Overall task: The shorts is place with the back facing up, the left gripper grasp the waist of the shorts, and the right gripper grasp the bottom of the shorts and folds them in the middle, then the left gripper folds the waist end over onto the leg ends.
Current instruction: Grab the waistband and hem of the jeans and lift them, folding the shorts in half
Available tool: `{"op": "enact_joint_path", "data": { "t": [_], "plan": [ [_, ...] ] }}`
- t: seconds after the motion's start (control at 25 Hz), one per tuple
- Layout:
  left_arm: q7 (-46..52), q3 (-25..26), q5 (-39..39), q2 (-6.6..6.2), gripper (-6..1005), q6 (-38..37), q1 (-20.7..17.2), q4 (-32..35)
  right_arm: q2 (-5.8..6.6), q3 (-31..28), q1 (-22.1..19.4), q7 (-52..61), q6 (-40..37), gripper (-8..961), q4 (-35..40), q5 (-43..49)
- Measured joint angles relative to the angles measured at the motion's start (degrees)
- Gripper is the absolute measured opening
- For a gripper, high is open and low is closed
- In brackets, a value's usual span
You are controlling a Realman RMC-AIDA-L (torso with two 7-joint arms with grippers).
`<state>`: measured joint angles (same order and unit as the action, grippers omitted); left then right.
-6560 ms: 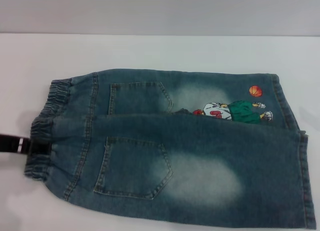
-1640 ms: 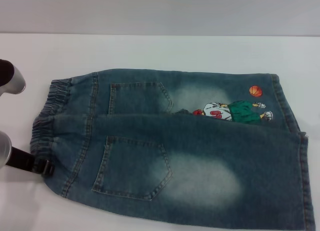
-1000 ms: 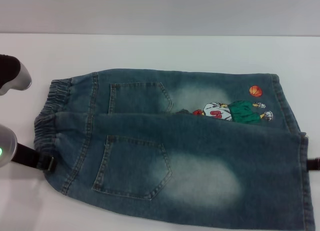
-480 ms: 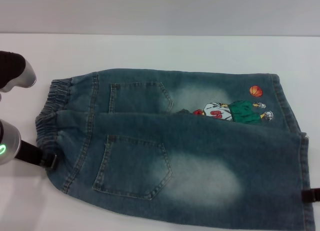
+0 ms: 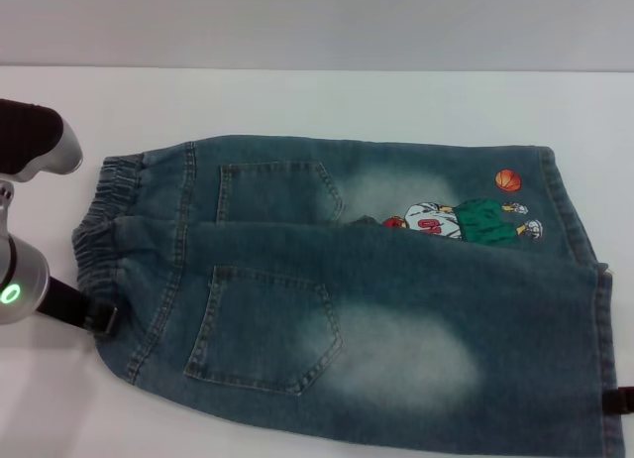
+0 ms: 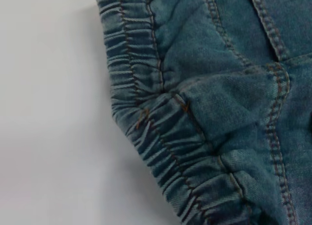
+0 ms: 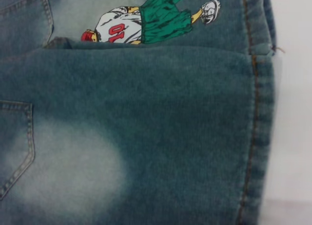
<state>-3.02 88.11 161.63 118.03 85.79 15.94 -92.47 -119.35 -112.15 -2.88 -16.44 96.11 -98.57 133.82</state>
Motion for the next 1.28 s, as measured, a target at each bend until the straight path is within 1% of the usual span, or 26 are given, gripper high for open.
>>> {"op": "enact_joint_path", "data": {
  "t": [0.36, 0.68, 0.92, 1.28],
  "plan": [
    [-0.02, 0.51, 0.00, 0.00, 236, -0.19, 0.66, 0.55, -0.09, 1.26, -0.69, 1.42, 0.11, 686, 0.27, -0.24],
    [0.16, 0.50, 0.00, 0.00, 236, -0.29, 1.61, 1.49, -0.05, 1.41, -0.90, 2.59, 1.96, 684, -0.41, -0.36],
    [0.10, 0.48, 0.00, 0.00, 235, -0.37, 2.40, 2.59, 0.05, 2.60, -0.90, 2.61, 1.76, 684, 0.63, -0.41],
    [0.01, 0.48, 0.00, 0.00, 235, -0.16, 2.88, 2.82, 0.18, 2.56, -0.95, 2.76, 1.46, 685, 1.34, 0.02]
  ]
}}
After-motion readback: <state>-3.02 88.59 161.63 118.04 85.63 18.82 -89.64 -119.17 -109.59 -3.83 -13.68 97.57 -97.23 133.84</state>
